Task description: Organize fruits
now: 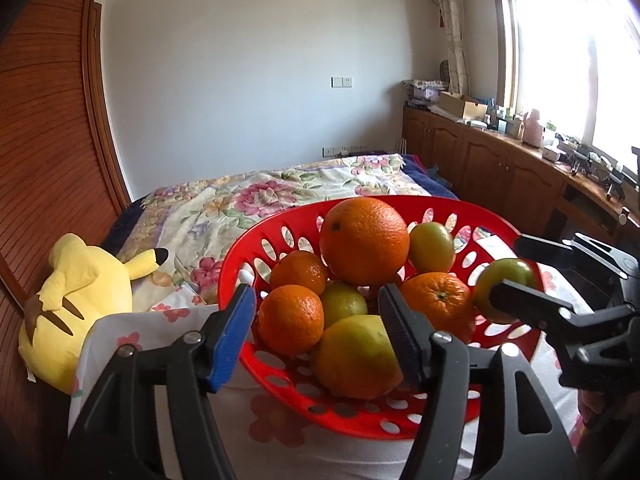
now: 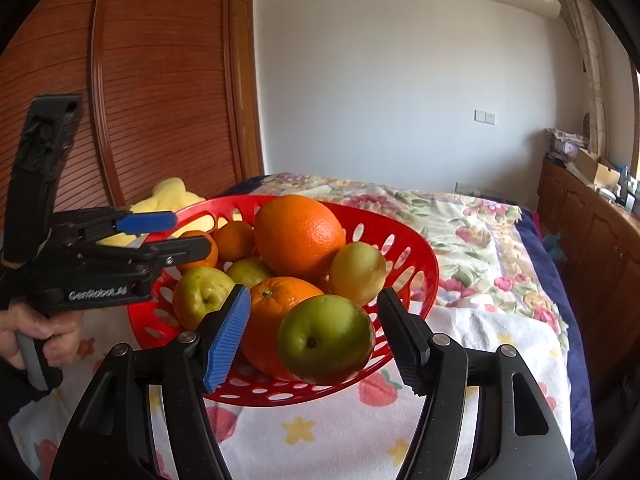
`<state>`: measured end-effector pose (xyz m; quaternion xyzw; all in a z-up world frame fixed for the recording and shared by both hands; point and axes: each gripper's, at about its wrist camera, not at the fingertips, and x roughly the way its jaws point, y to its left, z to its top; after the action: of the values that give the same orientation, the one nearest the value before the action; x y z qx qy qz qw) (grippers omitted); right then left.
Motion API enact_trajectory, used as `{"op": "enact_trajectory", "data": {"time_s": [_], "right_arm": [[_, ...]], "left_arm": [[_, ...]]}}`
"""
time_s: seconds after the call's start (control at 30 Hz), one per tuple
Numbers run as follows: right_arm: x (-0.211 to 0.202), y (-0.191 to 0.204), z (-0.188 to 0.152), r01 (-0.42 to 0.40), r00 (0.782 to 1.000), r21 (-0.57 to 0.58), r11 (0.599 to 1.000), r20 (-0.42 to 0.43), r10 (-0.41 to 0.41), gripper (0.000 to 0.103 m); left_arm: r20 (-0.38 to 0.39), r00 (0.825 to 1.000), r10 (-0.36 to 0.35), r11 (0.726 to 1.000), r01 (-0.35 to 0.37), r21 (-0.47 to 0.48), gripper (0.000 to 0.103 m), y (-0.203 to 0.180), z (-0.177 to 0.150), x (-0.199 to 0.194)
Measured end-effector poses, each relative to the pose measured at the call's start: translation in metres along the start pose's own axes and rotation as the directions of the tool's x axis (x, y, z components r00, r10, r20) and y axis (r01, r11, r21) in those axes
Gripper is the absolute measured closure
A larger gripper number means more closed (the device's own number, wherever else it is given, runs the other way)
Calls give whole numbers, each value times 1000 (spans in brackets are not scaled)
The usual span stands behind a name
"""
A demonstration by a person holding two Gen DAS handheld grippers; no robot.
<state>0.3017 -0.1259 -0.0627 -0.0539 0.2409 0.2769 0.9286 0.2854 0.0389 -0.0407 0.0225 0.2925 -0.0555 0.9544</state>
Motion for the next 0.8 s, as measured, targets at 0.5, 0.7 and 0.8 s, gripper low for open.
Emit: {"op": "enact_trajectory", "data": {"time_s": [0.5,0.7,0.8], "right_arm": [[-49,18,22,77,991,-14,997,106,-76,26],[-69,27,24,85,988,6,996,132,-85,21],[-81,32,26,96,984,8,995,151,-96,16]], "left_arm": [[119,991,59,998,-61,8,9,-1,-3,-71],[171,982,82,997,-81,-10,6,0,-4,-101],[176,979,100,995,-97,-25,6,-1,-4,-112]]}}
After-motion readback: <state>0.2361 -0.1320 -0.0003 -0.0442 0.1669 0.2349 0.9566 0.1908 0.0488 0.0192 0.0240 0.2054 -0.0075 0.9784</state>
